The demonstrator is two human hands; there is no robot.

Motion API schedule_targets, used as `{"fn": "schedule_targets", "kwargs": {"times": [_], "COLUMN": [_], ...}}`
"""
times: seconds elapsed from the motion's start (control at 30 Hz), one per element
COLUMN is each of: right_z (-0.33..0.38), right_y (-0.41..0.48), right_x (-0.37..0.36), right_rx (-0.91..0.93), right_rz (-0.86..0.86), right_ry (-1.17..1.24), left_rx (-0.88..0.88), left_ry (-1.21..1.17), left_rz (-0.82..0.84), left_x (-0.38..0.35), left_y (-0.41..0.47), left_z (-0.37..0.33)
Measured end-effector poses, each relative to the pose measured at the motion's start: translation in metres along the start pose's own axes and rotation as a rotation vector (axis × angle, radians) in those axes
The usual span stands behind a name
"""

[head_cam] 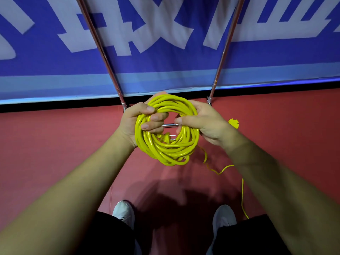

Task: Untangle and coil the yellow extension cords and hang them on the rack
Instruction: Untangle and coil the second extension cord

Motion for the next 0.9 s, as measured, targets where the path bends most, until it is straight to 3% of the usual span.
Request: {"fn": "schedule_targets", "kwargs": {"times": [0.2, 0.37, 0.57, 0.7, 0.77, 0.9], "right_z": [0.02, 0.025, 0.012, 0.009, 0.006, -0.005], "right_y": [0.001, 0.0, -0.002, -0.001, 0.0, -0.001], "right_x": [0.012, 0.019, 0.003, 0.007, 0.01, 0.013], "right_rx": [0.059, 0.084, 0.07, 0.088, 0.089, -0.026], "right_rz": [-0.103, 0.023, 0.158, 0.097, 0.108, 0.173], "right_ry": [-0.215, -0.551, -0.756, -0.735, -0.79, -0.683], "left_rx": [-0.047, 0.037, 0.178, 0.098, 0.094, 0.061], "left_ry": [0.421, 0.76, 1.403, 1.376, 1.394, 1.354], "left_rz": [-0.228, -0.481, -0.7, -0.765, -0.719, -0.647], "left_x": [0.004, 0.016, 0.018, 0.015, 0.011, 0.006], "left_y": [0.0, -0.003, -0.007, -0.006, -0.004, -0.003], "left_z": [-0.007, -0.008, -0.006, -0.01, -0.011, -0.01]}}
Point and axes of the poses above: each hand's wrist, its own y-axis towards the middle knuckle, its own x-axis out of the back of the hand, z = x × y, the point moved 6 cm from there along y, towards the middle knuckle, and after that the axes turned 8 degrees about x, right-handed, at the moved point
